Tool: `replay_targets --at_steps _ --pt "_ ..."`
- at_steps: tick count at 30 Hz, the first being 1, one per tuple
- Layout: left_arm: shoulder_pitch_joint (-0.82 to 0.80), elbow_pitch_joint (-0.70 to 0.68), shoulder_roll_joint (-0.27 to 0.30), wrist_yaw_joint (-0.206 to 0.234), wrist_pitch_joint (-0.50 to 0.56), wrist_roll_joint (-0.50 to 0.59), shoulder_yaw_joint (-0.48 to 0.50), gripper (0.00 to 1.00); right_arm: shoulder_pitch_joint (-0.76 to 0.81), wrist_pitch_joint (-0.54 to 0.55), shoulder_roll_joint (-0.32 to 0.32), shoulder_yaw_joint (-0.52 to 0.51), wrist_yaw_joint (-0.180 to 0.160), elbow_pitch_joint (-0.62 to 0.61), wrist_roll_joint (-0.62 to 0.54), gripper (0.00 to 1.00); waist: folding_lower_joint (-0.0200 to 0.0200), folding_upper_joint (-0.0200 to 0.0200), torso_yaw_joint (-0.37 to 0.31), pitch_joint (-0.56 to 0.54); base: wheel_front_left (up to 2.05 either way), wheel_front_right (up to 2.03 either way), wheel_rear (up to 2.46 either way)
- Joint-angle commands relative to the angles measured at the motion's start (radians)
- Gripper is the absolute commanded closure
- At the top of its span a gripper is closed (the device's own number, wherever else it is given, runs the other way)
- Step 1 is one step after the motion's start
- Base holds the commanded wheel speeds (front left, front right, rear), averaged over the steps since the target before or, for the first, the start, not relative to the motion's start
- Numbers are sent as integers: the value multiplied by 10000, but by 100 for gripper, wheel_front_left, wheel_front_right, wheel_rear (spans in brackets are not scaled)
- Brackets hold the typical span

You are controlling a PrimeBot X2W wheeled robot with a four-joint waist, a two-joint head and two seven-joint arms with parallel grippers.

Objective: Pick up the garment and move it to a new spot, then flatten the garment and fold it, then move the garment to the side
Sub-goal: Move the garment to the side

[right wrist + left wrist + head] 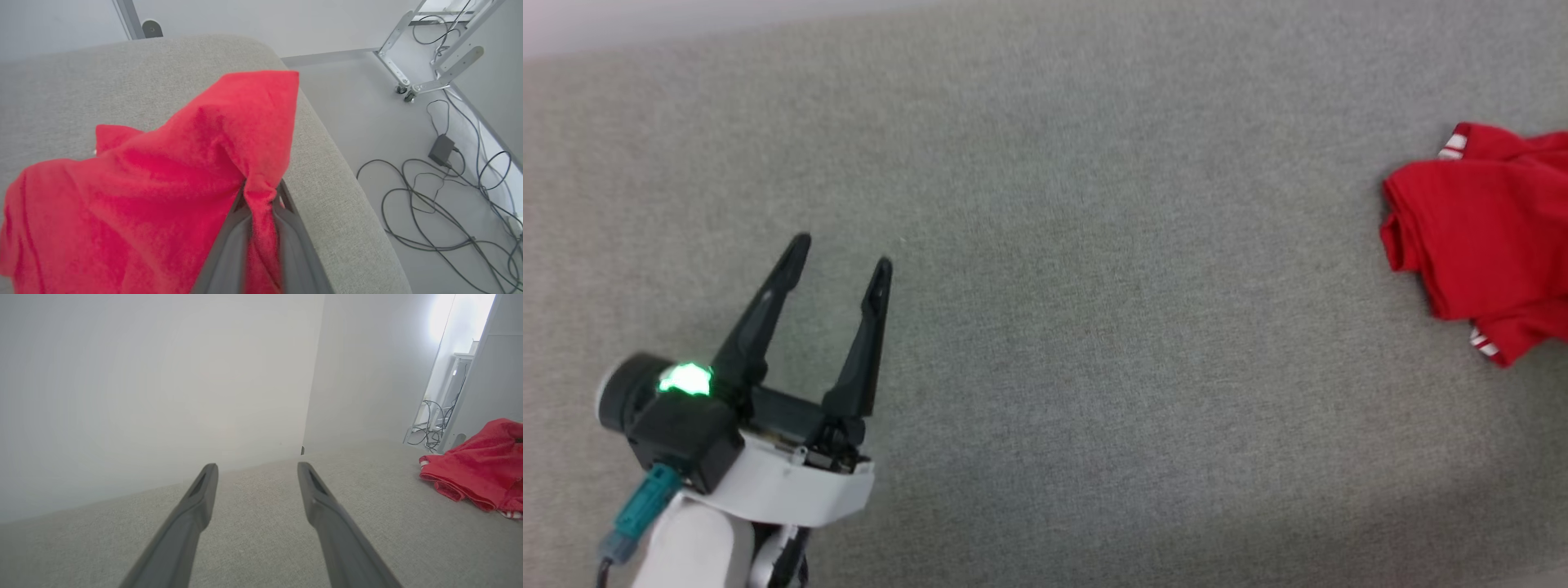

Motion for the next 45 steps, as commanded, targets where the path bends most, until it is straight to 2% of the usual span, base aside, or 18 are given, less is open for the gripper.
replay_targets --at_steps 1,9,19,20,21,22,23,24,29,36,45 --pt "-228 -123 125 1 6 92 -81 0 -331 -305 90 57 -16 195 -380 100 0 0 -89 419 0 0 0" --pt "-722 -386 564 1 6 145 -202 0 -1498 -1637 444 -442 -16 1915 -2210 100 0 0 22 987 0 0 0" --pt "-644 -396 403 1 6 340 252 0 -2161 -2391 863 -747 -16 3479 -3404 100 0 0 85 1010 0 0 0" --pt "-655 -389 370 2 6 382 290 0 -2215 -2488 847 -771 -16 3570 -3468 95 0 0 83 992 0 0 0" --pt "-663 -362 334 1 6 401 307 0 -2256 -2577 795 -769 -16 3640 -3568 67 0 0 84 963 0 0 0" --pt "-662 -328 300 2 6 399 309 0 -2299 -2674 774 -798 -16 3701 -3590 51 0 0 84 913 0 0 0" --pt "-658 -300 265 1 6 387 320 0 -2342 -2773 760 -838 -16 3744 -3630 4 0 0 87 856 0 0 0" --pt "-651 -250 234 2 6 371 344 0 -2373 -2883 720 -861 -16 3773 -3687 0 0 0 95 786 0 0 0" --pt "-514 23 -89 2 6 285 547 0 -2276 -3482 493 -778 -16 3715 -4059 0 0 0 263 230 0 0 0" --pt "91 413 -513 2 6 229 1043 0 -1721 -4007 1030 -286 -16 3178 -3978 0 0 0 548 -704 0 0 0" --pt "1206 1388 -830 2 6 25 1382 0 -285 -4329 1997 1511 -16 1824 -3005 0 0 0 1075 -1994 0 0 0"
